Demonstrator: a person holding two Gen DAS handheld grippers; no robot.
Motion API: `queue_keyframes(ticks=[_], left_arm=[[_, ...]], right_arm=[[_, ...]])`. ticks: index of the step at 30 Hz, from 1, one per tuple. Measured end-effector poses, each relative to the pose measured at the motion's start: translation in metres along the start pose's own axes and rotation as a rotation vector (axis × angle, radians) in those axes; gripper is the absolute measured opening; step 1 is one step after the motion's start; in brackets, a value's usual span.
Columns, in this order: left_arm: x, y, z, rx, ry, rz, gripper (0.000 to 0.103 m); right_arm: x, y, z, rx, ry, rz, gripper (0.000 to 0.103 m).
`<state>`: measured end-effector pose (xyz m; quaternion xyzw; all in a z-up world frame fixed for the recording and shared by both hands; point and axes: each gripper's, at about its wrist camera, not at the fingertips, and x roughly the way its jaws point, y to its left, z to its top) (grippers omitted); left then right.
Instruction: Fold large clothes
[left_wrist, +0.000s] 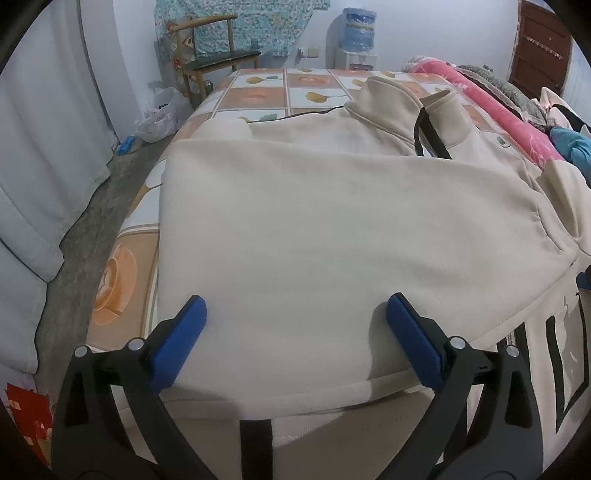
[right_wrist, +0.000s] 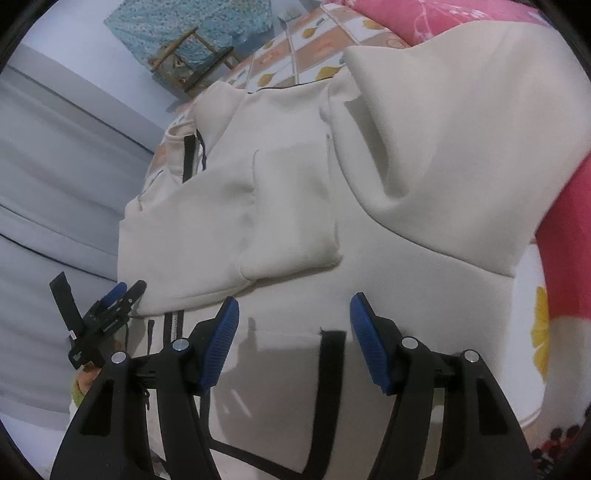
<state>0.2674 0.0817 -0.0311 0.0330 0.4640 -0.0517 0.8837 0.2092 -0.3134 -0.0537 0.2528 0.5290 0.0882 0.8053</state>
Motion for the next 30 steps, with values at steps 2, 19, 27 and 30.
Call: queue_keyframes(ticks=[2,19,27,30], left_arm=[[0.0,0.0,0.0,-0.001,-0.003,0.002,0.095],[-0.004,-0.001,-0.001,0.004,0.0,-0.022,0.095],[-0.007,-0.008,-0.007,0.031,0.005,-0.032,0.095],[-0.007,-0.008,-0.006,0.032,0.003,-0.033,0.095]], right_arm=[[0.002,0.0,0.003,0.014,0.002,0.017,0.062],[0.0,-0.022,0.012,0.193,-0.097,0.103,0.011],[0.001,-0.015,0.007,0.127,-0.058,0.022,0.011],[0.009,-0.019,0.007,0.143,-0.043,0.021,0.012]])
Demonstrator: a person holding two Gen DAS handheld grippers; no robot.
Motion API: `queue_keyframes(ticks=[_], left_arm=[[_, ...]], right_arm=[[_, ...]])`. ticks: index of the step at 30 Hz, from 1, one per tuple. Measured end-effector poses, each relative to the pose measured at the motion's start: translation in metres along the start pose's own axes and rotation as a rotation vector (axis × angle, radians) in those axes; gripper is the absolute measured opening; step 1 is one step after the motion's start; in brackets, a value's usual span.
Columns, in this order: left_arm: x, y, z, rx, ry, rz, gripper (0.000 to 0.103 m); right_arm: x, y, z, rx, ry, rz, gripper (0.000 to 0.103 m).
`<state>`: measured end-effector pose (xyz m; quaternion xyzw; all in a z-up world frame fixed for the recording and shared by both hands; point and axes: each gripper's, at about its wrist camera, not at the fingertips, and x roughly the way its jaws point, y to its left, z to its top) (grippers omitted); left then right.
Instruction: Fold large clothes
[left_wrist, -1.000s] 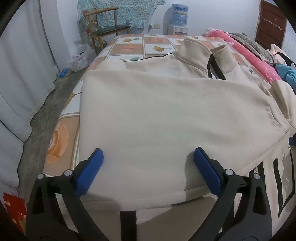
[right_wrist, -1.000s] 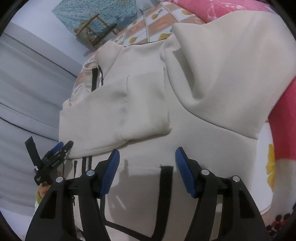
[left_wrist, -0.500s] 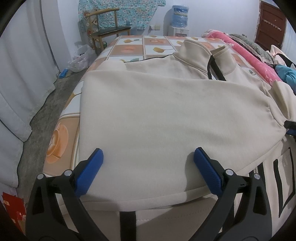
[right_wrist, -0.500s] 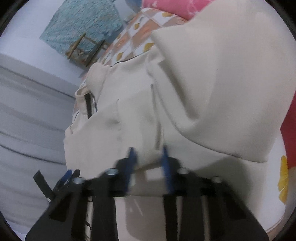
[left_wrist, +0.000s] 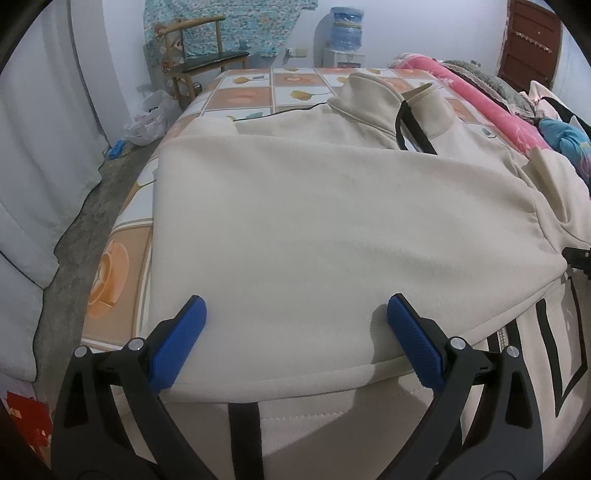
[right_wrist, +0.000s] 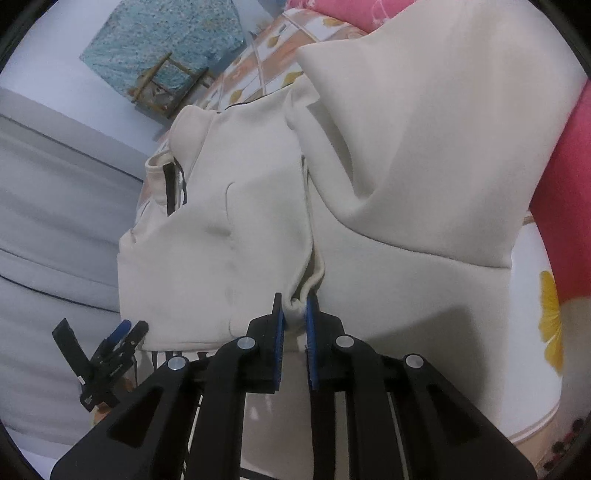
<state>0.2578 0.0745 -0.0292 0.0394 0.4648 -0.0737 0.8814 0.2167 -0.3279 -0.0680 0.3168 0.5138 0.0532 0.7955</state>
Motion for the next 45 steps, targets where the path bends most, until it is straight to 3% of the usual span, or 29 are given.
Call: queue_keyframes(ticks=[4,7,9,12,14,16,18,21,24,30,35,38,40,45], left_arm=[[0.001,-0.001,0.001,0.0,0.001,0.002,0.095],[0.0,-0.001,0.001,-0.002,-0.001,0.003,0.095],[0.001,0.0,0.001,-0.004,-0.003,0.005,0.095],[0.0,0.0,0.002,-0.004,0.005,0.011,0.095],[-0.003,0.001,0.003,0.002,0.02,0.05,0.095],[-0.02,0.004,0.005,0.011,-0.008,0.081,0.095],[-0.041,0.006,0.009,0.016,-0.043,0.082,0.095],[-0.067,0.001,0.019,0.034,-0.076,0.081,0.095],[-0.073,-0.018,0.034,0.053,-0.066,0.049,0.095],[-0.036,-0.084,0.047,0.111,-0.029,-0.011,0.095],[0.007,-0.126,0.047,0.169,-0.013,0.008,0.095],[0.026,-0.136,0.043,0.189,0.026,0.036,0.096],[0.025,-0.135,0.039,0.168,-0.006,0.034,0.096],[0.029,-0.125,0.037,0.109,0.008,-0.012,0.096]], right_arm=[[-0.017,0.013,-0.002,-0.066,-0.05,-0.074,0.018],[-0.03,0.04,-0.006,-0.212,-0.123,-0.192,0.024],[-0.029,0.056,-0.009,-0.307,-0.136,-0.214,0.029],[-0.014,0.075,-0.011,-0.417,-0.119,-0.206,0.032],[0.008,0.085,-0.013,-0.509,-0.117,-0.261,0.043],[0.028,0.086,-0.014,-0.562,-0.092,-0.337,0.045],[0.034,0.085,-0.018,-0.599,-0.099,-0.355,0.048],[0.019,0.086,-0.021,-0.605,-0.103,-0.339,0.051],[0.001,0.085,-0.026,-0.602,-0.125,-0.311,0.066],[-0.01,0.075,-0.047,-0.613,-0.086,-0.331,0.077],[-0.002,0.061,-0.054,-0.604,-0.059,-0.367,0.081],[0.004,0.055,-0.056,-0.599,-0.042,-0.375,0.082],[0.006,0.056,-0.059,-0.62,-0.043,-0.372,0.089],[0.011,0.058,-0.063,-0.648,-0.035,-0.376,0.096]])
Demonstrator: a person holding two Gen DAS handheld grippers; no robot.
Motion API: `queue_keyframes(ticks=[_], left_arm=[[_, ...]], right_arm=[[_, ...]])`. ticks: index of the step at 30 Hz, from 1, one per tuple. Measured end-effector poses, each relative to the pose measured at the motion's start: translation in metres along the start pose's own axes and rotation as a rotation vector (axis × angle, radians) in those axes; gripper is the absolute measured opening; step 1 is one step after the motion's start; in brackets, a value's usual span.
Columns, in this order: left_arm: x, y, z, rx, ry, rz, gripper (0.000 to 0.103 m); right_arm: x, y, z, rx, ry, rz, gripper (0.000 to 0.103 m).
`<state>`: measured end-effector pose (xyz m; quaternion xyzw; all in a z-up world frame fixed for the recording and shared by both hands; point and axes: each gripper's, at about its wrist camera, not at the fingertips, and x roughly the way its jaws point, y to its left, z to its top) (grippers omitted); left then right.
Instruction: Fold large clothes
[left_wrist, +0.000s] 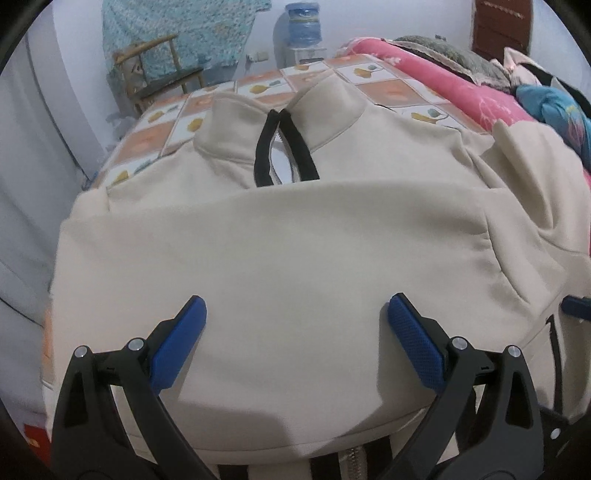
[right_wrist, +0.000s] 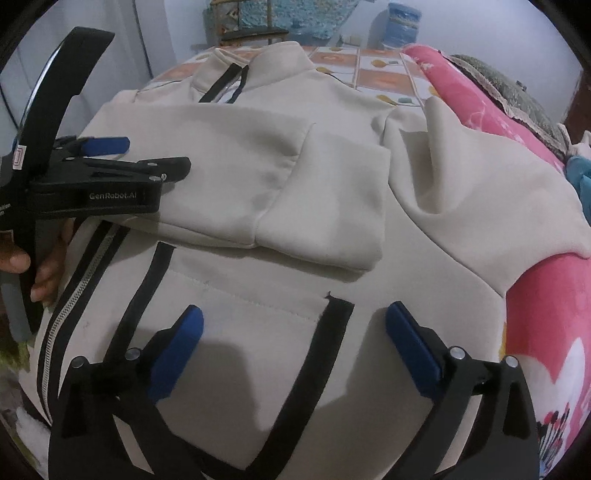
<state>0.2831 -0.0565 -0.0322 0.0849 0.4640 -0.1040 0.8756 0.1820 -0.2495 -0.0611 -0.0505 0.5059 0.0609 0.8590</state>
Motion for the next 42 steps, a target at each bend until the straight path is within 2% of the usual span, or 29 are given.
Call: queue_keyframes(ticks=[2,5,20,23,27,29,33,34,39,42], left_arm=[[0.001,0.004,-0.001,-0.026,-0.002,-0.023,0.096],[0.001,0.004,-0.004,-0.021,-0.027,-0.021,0.096],[0.0,0.0,-0.003,-0.022,-0.03,-0.02,0.096],[0.0,0.0,-0.003,-0.02,-0.03,-0.019,0.096],[0.0,0.0,-0.003,-0.021,-0.03,-0.02,0.096],[0.0,-0.001,-0.002,-0.022,-0.03,-0.02,0.096],[0.0,0.0,-0.003,-0.021,-0.03,-0.019,0.096],[0.0,-0.001,-0.002,-0.022,-0.031,-0.019,0.096],[0.0,0.0,-0.003,-0.022,-0.03,-0.02,0.096],[0.0,0.0,-0.003,-0.022,-0.03,-0.02,0.096]], right_arm=[[0.001,-0.002,0.0,0.004,-0.002,0.011,0.096],[0.001,-0.001,-0.001,0.004,-0.007,0.011,0.096],[0.001,-0.002,0.004,-0.027,0.024,0.03,0.096],[-0.019,-0.01,0.008,-0.003,-0.028,0.058,0.096],[-0.061,-0.048,0.019,0.068,-0.143,0.038,0.096],[-0.08,-0.088,0.024,0.163,-0.19,0.037,0.096],[-0.088,-0.172,0.024,0.385,-0.193,0.0,0.096],[-0.087,-0.204,0.02,0.469,-0.187,-0.027,0.096],[-0.073,-0.303,0.002,0.738,-0.176,-0.089,0.086],[-0.063,-0.342,-0.008,0.859,-0.194,-0.092,0.08]])
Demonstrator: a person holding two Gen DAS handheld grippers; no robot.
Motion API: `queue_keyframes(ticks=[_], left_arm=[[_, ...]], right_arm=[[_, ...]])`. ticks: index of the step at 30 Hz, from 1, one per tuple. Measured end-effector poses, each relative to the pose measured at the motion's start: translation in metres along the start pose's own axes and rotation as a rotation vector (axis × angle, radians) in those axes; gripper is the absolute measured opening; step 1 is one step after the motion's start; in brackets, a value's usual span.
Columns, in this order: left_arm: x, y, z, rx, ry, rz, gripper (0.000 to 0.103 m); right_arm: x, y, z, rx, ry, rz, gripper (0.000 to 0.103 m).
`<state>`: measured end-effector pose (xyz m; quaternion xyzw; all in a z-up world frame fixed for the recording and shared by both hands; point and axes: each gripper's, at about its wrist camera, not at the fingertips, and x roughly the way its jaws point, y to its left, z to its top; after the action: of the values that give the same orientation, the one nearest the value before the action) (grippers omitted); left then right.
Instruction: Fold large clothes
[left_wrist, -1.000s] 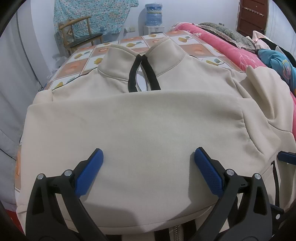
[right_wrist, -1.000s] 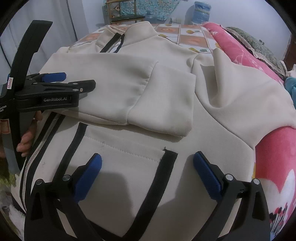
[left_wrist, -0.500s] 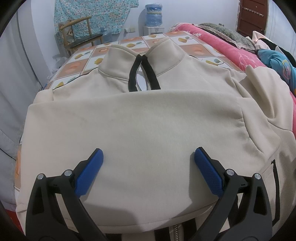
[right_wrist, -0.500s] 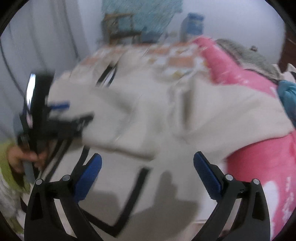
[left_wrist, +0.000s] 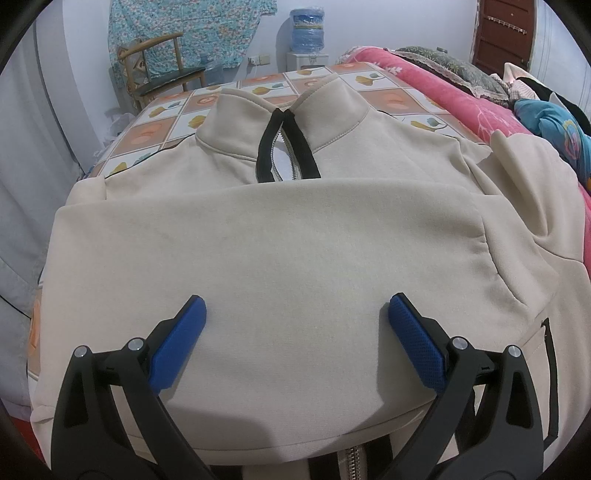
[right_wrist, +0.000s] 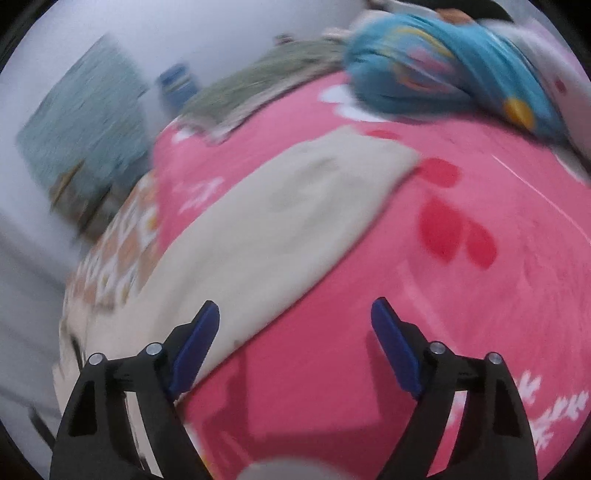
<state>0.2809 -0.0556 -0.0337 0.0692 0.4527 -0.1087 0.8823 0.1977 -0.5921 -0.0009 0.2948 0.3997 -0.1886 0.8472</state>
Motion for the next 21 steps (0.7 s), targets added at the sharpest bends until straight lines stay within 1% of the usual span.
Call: queue_keyframes(ticks=[1,3,4,6,7,8,11,19,21], left_arm=[[0.0,-0.001,0.0,0.0,0.0,0.0,0.096],[0.0,-0.001,0.0,0.0,0.0,0.0,0.096],[0.0,-0.001,0.0,0.0,0.0,0.0,0.096],[0.0,0.0,0.0,0.0,0.0,0.0,0.096],[0.0,0.0,0.0,0.0,0.0,0.0,0.096],[0.0,0.0,0.0,0.0,0.0,0.0,0.096],[0.0,-0.001,0.0,0.0,0.0,0.0,0.096],[0.0,-0.001,0.0,-0.001,0.0,0.0,0.096],[0.0,0.0,0.0,-0.001,0.0,0.0,0.096]], right_arm=[[0.005,-0.013,0.008,0.051,-0.006,0.0,0.077],[0.016,-0.03,0.019,0.121,-0.006,0.0,0.075],[0.022,-0.041,0.025,0.166,-0.005,0.009,0.07],[0.034,-0.052,0.034,0.221,0.008,0.011,0.067],[0.04,-0.058,0.038,0.248,0.007,0.012,0.063],[0.044,-0.063,0.042,0.264,0.007,0.01,0.062],[0.054,-0.068,0.053,0.293,-0.017,0.015,0.059],[0.065,-0.071,0.073,0.286,-0.047,-0.038,0.05],[0.066,-0.072,0.076,0.278,-0.056,-0.056,0.045]])
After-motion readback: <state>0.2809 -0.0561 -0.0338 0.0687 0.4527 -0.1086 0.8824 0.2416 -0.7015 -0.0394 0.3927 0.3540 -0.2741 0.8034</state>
